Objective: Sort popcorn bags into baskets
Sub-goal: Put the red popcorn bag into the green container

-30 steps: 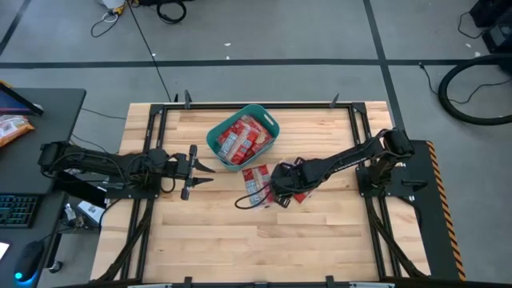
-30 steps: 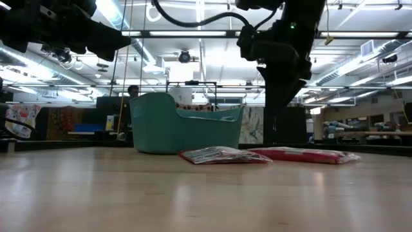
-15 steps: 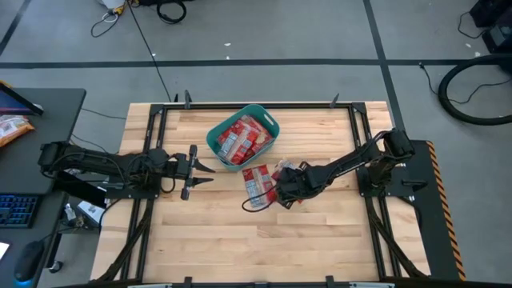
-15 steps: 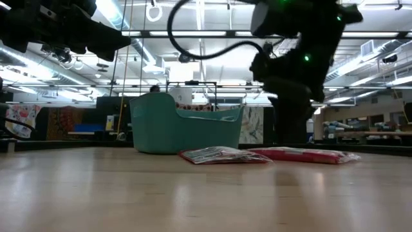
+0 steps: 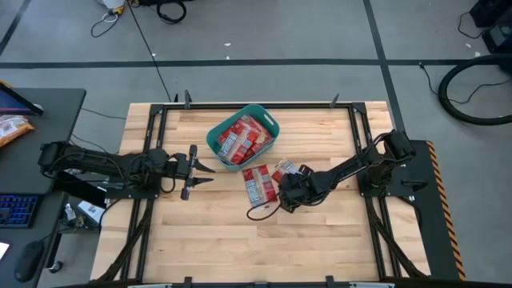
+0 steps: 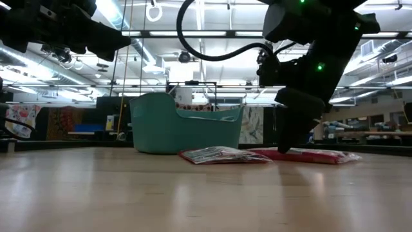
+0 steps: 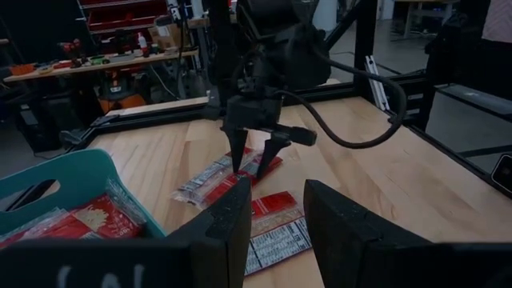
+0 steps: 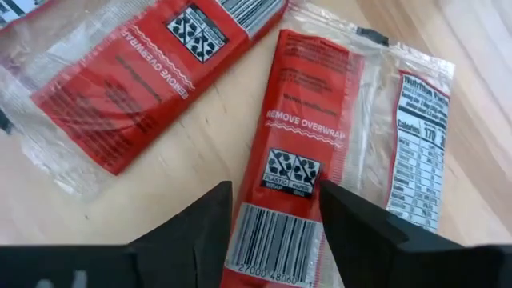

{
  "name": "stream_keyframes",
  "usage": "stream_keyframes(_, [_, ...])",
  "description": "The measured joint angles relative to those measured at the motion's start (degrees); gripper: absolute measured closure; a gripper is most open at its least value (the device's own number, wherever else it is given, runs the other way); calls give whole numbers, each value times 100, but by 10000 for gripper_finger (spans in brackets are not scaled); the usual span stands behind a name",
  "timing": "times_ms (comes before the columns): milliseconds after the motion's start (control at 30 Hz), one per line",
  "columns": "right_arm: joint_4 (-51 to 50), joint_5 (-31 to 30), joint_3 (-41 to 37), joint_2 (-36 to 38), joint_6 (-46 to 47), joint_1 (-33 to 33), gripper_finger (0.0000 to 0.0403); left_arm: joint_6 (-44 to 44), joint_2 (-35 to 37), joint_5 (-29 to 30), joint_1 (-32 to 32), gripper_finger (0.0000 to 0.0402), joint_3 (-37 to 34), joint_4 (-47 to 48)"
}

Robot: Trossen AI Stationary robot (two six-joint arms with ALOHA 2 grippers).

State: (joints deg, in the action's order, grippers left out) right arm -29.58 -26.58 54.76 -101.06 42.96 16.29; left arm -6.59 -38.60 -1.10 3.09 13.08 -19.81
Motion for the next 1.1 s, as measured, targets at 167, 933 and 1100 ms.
stream_keyframes(167, [-190, 29, 0, 0, -7, 9, 223, 2, 1, 0, 0, 280, 2, -2])
stream_keyframes(933, [-487, 708, 86, -2, -111, -96, 391, 120, 0, 0, 0, 280, 1, 23])
stream_keyframes(1100, [-988, 575, 568, -11, -389, -94, 397, 118, -1, 0, 0, 280, 1, 35])
